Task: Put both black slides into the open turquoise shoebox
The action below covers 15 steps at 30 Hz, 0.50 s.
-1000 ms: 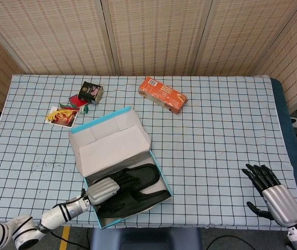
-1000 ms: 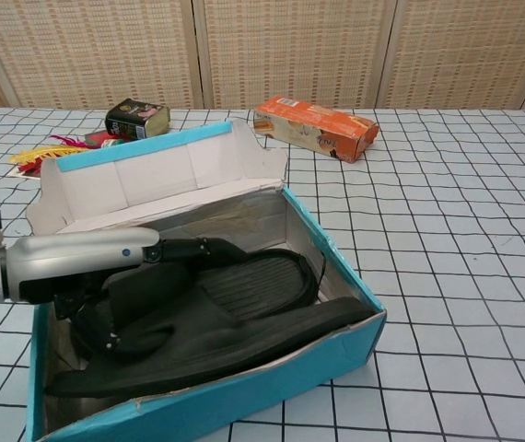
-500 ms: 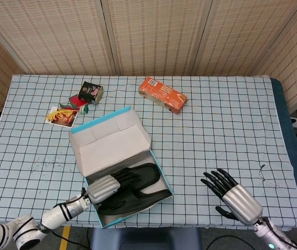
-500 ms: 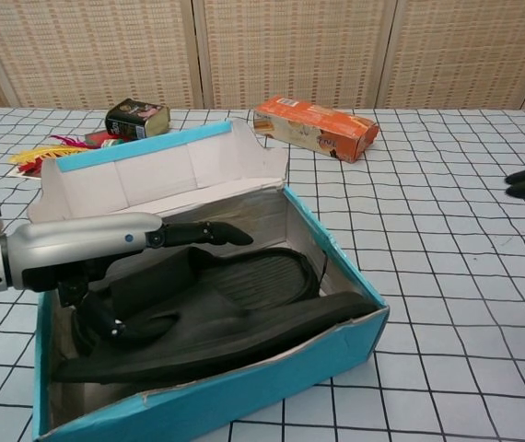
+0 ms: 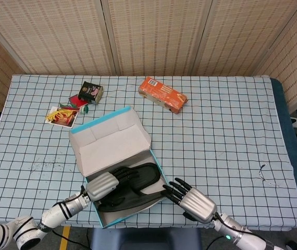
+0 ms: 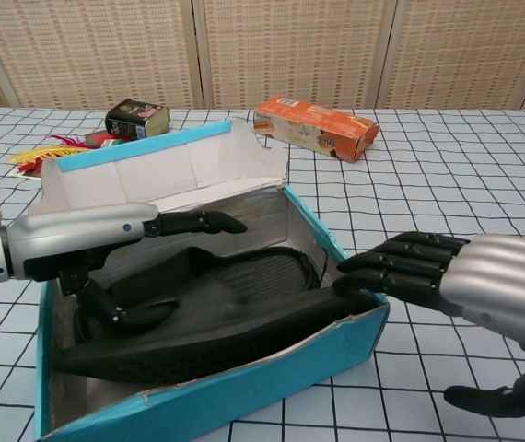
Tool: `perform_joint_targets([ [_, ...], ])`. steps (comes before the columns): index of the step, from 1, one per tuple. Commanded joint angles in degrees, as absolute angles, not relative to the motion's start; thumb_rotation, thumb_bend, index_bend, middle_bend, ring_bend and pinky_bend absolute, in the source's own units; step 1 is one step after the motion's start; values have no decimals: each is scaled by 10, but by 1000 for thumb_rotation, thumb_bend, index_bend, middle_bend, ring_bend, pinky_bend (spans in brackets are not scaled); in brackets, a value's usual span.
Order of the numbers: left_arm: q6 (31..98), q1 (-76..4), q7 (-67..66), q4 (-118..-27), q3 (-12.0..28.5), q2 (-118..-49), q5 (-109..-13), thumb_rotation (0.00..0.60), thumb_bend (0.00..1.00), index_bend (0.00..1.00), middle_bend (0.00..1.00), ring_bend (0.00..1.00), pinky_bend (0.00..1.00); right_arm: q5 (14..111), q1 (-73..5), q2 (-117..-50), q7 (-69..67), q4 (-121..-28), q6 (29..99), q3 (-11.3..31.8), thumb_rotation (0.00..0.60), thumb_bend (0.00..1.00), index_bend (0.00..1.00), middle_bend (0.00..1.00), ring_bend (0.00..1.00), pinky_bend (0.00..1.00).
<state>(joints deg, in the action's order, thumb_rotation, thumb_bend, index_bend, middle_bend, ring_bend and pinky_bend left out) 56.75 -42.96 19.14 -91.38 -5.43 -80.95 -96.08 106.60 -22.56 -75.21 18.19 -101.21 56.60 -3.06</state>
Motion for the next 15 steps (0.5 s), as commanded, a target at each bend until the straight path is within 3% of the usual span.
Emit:
perform_joint_targets([
  [1, 567, -430, 191, -914, -54, -810, -960, 600, 454, 0, 0, 0, 43, 1044, -235, -770, 195, -1007, 549, -24, 600, 173, 0, 0, 0, 0],
  [15, 606, -421, 240, -923, -59, -802, -986, 600, 462, 0, 0, 0, 45, 949, -258, -814, 299, -993, 492, -10, 600, 181, 0, 0, 0, 0],
])
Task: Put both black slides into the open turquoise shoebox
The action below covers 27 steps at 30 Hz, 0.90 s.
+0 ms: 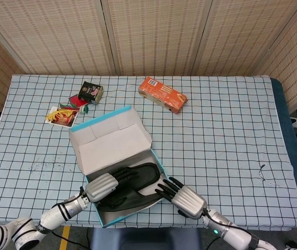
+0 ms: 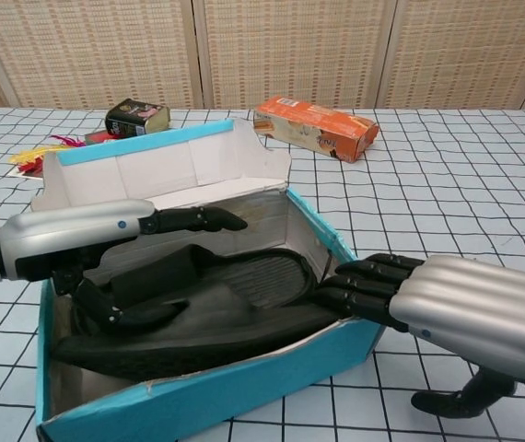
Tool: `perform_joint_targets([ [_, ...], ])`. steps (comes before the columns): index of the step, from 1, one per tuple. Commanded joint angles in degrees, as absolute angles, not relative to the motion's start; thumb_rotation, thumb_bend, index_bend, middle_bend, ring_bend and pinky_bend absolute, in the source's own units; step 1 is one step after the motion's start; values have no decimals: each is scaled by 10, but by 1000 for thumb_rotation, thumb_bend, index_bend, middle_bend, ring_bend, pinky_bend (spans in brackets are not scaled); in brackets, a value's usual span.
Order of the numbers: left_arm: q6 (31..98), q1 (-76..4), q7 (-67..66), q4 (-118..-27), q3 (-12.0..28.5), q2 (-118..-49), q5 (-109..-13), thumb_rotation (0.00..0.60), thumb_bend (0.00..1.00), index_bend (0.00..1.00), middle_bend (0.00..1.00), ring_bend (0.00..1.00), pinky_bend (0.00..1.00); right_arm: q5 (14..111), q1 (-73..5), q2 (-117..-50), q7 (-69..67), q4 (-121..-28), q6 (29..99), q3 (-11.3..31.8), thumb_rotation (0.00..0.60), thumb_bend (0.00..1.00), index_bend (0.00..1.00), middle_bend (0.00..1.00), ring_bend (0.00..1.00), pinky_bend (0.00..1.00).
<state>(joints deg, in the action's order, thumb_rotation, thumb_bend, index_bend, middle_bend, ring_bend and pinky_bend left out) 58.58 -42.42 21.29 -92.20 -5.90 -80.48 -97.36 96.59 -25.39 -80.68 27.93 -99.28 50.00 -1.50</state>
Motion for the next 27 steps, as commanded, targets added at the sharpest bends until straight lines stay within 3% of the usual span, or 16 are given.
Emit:
perform_joint_targets([
  [1, 615, -420, 249, -921, -58, -803, -991, 600, 469, 0, 0, 0, 46, 944, -259, -816, 305, -993, 491, -9, 600, 181, 0, 0, 0, 0],
  [18, 708, -414, 398, -920, -61, -761, -1037, 600, 472, 0, 0, 0, 54, 867, -273, -821, 421, -1034, 498, -7, 600, 181, 0, 0, 0, 0],
  [23, 729, -408, 408, -924, -55, -745, -1035, 600, 473, 0, 0, 0, 55, 889, -271, -791, 358, -1076, 520, -15, 600, 180, 0, 0, 0, 0],
  [27, 749, -397, 400, -923, -45, -731, -1022, 600, 472, 0, 0, 0, 54, 951, -251, -743, 296, -1097, 591, -30, 600, 179, 0, 0, 0, 0],
])
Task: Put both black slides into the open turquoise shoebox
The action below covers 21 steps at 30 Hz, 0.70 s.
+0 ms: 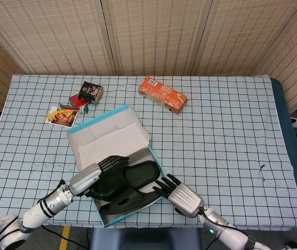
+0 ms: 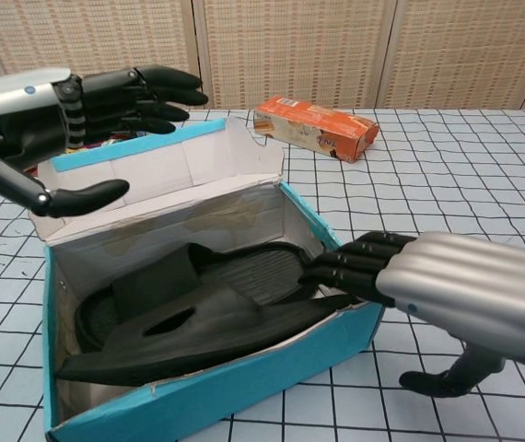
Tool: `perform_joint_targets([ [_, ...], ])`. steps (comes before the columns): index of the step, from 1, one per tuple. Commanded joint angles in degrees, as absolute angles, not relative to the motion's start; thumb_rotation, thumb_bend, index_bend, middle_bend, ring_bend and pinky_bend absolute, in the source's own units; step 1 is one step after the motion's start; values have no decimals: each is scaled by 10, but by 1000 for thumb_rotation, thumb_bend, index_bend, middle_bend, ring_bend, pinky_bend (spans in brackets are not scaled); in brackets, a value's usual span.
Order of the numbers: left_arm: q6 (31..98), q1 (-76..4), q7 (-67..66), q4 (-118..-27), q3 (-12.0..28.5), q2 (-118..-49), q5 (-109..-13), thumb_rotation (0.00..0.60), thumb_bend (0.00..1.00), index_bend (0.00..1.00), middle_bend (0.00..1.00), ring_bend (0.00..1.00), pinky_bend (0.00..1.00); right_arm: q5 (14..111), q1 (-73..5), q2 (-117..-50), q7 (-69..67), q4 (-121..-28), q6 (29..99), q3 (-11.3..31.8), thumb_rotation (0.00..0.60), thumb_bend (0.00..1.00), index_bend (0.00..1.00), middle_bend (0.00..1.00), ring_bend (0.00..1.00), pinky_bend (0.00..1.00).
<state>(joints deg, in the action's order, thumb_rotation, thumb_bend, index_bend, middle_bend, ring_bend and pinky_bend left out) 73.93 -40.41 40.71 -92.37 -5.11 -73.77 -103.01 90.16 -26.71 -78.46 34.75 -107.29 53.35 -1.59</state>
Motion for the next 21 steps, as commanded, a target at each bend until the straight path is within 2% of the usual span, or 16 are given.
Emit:
perform_joint_targets([
  [1, 754, -392, 393, -923, -43, -727, -1018, 600, 472, 0, 0, 0, 54, 968, -242, -727, 275, -1100, 617, -35, 600, 179, 0, 0, 0, 0],
  [5, 778, -366, 352, -927, -41, -706, -1002, 600, 472, 0, 0, 0, 55, 1000, -206, -671, 231, -1096, 696, -50, 600, 178, 0, 0, 0, 0],
  [8, 813, -321, 278, -931, -51, -681, -987, 600, 473, 0, 0, 0, 55, 1007, -159, -637, 194, -1064, 780, -60, 600, 178, 0, 0, 0, 0],
  [14, 936, -177, 83, -895, -81, -686, -949, 600, 445, 0, 0, 0, 45, 950, -60, -653, 178, -948, 904, -54, 600, 179, 0, 0, 0, 0],
  [16, 986, -131, 38, -869, -84, -707, -946, 600, 426, 0, 0, 0, 45, 932, -32, -663, 158, -918, 933, -52, 600, 178, 0, 0, 0, 0],
  [21, 1002, -97, -11, -868, -75, -704, -928, 600, 418, 0, 0, 0, 48, 933, -20, -647, 109, -911, 946, -49, 600, 178, 0, 0, 0, 0],
])
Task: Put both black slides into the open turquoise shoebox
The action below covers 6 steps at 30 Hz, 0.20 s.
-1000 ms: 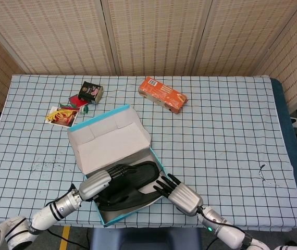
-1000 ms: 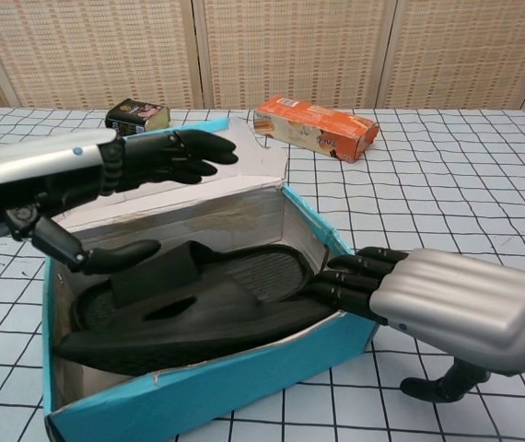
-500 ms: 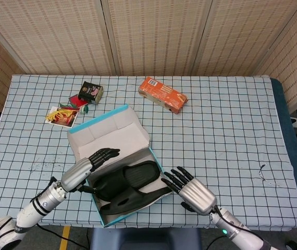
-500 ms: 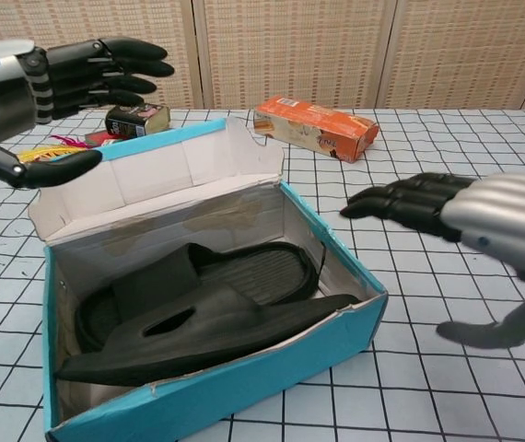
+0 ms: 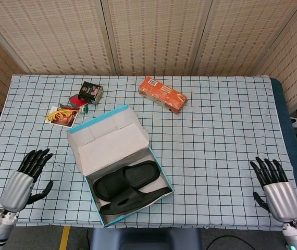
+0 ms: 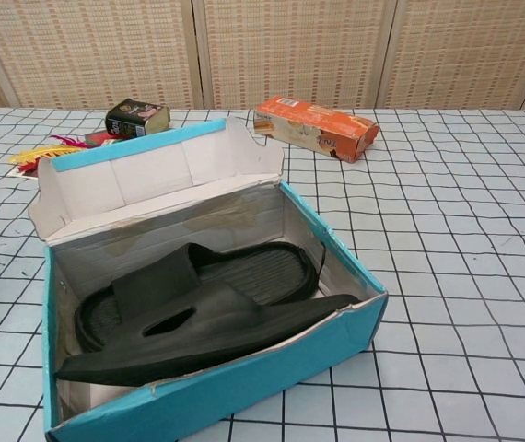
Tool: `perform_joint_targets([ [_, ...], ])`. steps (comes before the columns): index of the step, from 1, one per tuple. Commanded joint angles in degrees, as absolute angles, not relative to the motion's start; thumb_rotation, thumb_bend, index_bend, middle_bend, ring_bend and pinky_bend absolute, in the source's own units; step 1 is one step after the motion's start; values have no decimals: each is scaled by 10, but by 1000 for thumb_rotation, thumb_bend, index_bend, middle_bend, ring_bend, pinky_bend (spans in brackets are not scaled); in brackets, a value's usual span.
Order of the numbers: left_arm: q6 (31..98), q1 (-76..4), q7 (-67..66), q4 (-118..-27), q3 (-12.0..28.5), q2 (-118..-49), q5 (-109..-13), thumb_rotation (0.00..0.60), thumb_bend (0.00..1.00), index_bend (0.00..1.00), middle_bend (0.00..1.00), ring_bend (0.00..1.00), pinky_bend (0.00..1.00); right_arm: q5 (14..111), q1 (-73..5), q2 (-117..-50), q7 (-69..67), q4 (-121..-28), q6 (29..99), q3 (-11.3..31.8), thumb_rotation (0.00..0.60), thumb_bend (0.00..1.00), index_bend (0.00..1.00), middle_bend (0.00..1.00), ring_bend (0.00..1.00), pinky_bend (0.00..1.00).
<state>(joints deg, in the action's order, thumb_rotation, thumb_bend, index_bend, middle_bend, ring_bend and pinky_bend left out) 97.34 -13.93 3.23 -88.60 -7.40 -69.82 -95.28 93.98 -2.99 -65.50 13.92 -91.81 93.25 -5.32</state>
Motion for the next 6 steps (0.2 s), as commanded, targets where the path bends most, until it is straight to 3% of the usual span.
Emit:
perform_joint_targets([
  [1, 995, -94, -11, -872, -72, -702, -919, 600, 419, 0, 0, 0, 48, 929, -19, -645, 108, -912, 943, -47, 600, 178, 0, 0, 0, 0],
  [6, 942, -96, -10, -899, -69, -681, -895, 600, 420, 0, 0, 0, 55, 936, -21, -641, 103, -915, 927, -47, 600, 178, 0, 0, 0, 0],
])
